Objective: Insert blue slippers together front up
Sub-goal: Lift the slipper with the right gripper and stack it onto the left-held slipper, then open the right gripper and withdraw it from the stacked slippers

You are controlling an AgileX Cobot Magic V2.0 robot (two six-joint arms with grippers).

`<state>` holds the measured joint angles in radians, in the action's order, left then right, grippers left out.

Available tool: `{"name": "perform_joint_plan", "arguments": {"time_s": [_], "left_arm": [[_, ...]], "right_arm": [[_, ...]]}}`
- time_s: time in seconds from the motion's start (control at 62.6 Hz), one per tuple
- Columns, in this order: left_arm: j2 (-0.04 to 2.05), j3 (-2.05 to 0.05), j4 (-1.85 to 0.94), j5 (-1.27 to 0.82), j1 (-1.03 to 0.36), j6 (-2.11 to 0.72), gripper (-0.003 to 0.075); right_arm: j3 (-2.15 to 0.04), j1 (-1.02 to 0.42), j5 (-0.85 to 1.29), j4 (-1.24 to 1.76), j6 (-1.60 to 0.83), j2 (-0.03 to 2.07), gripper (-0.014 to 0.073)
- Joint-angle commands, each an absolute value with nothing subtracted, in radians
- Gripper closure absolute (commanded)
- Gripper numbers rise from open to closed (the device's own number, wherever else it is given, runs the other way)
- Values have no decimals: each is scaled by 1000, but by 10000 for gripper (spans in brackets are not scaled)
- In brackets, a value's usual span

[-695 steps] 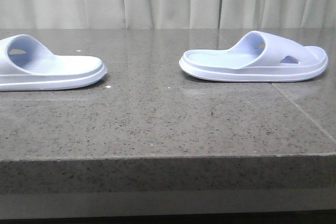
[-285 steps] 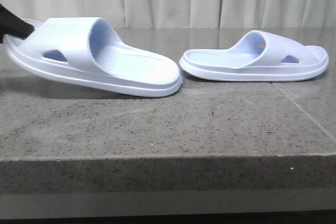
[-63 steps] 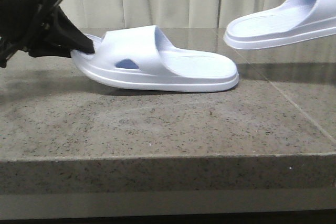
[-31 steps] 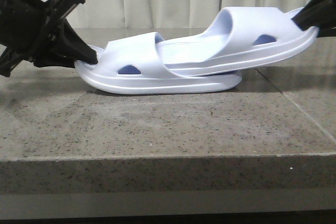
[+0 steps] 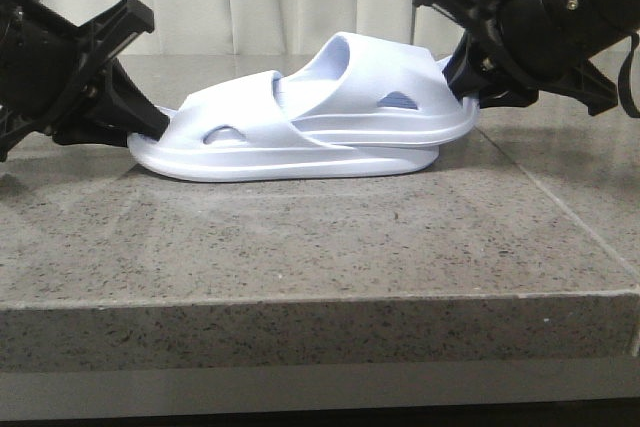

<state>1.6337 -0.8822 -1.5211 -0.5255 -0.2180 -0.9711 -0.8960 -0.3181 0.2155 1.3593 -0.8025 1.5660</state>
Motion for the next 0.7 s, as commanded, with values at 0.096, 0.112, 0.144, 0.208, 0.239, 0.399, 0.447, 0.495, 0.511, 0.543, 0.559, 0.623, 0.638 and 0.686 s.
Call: {"name": "perform_joint_plan", "arguments": {"time_s": [0.096, 0.112, 0.144, 0.208, 0.239, 0.399, 0.447, 0.495, 0.511, 0.543, 0.559, 0.623, 0.638, 0.686], "left_arm": [[1611, -907, -1563, -612, -238, -976, 741], [1611, -907, -1563, -612, -238, -976, 741], [1611, -907, -1563, -612, -238, -976, 741], [1611, -907, -1561, -614, -238, -976, 741], [1611, -907, -1561, -614, -236, -976, 741], [1611, -907, -1559, -616, -235, -976, 741], [1611, -907, -1559, -616, -235, -976, 741], [1611, -907, -1559, -620, -235, -976, 741], [1611, -907, -1559, -622, -235, -976, 741], [1611, -907, -1559, -622, -235, -976, 741], [1611, -907, -1559, -622, -235, -976, 741], [1611, -907, -1559, -622, -235, -976, 741], [1611, -907, -1559, -622, -235, -976, 741], [1611, -907, -1559, -622, -235, -976, 741]], "right_arm": [[-916, -377, 407, 1397, -815, 1548, 711], [-916, -377, 404, 1393, -815, 1547, 711], [-916, -377, 393, 1382, -815, 1542, 711], [-916, -376, 379, 1355, -815, 1532, 705], [-916, -369, 377, 1335, -815, 1522, 692], [-916, -320, 384, 1265, -815, 1471, 520], [-915, -296, 387, 1245, -815, 1451, 425], [-915, -273, 400, 1229, -815, 1438, 359], [-915, -263, 405, 1226, -815, 1432, 335], [-915, -235, 418, 1217, -815, 1420, 277], [-915, -222, 425, 1214, -815, 1414, 256], [-915, -171, 455, 1197, -815, 1395, 192], [-915, -158, 463, 1194, -815, 1392, 180], [-915, -115, 490, 1181, -815, 1381, 156]]}}
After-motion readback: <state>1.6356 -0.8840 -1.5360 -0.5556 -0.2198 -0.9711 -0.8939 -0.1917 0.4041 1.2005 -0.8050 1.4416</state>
